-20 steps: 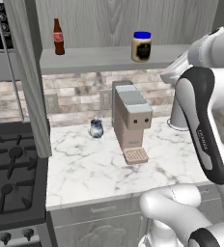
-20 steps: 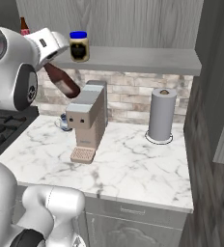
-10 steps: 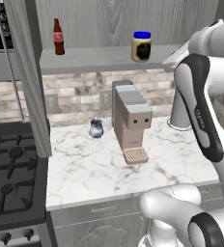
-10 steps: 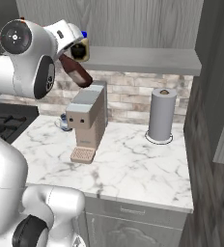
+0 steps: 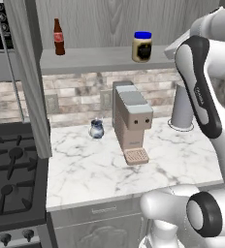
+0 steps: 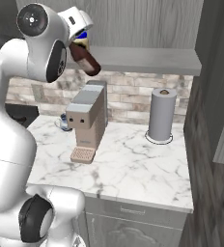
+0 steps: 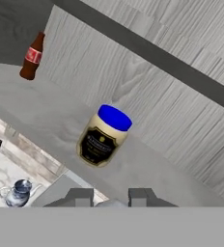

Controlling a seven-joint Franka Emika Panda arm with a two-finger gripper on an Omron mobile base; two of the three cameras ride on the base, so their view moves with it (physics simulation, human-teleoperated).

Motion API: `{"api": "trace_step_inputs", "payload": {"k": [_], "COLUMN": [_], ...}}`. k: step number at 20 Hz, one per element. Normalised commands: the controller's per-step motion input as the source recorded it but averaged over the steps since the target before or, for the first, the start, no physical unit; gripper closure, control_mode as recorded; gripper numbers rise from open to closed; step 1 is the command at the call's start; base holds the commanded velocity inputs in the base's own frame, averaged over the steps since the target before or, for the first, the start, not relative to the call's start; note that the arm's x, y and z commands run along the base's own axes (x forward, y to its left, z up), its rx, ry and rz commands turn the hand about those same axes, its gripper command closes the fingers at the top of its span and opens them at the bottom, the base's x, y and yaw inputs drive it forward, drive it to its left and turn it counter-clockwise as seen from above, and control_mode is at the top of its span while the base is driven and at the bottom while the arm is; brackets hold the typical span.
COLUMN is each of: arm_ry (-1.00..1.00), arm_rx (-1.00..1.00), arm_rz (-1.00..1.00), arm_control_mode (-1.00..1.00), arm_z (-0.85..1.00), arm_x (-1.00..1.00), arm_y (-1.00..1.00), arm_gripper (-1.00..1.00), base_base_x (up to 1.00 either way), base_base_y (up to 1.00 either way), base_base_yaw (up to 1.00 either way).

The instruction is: Pick the mayonnaise and ketchup from the counter and place them in the cabinet.

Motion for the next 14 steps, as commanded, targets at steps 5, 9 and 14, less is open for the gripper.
{"api": "trace_step_inputs", "payload": {"k": [5,9,14], "arm_ry": [0.00,0.00,0.00], "arm_rx": [0.00,0.00,0.00], "arm_rz": [0.01,0.03,0.04], "arm_control_mode": [-1.00,-1.00,-1.00], "arm_z": [0.04,0.00,-0.03], "arm_x": [0.28,0.28,0.24], "arm_y": [-0.06,-0.02,0.00], "arm_gripper": [1.00,1.00,1.00], "base_base_x": [0.00,0.00,0.00], "base_base_y": [0.00,0.00,0.00], "base_base_yaw": [0.00,0.00,0.00]}}
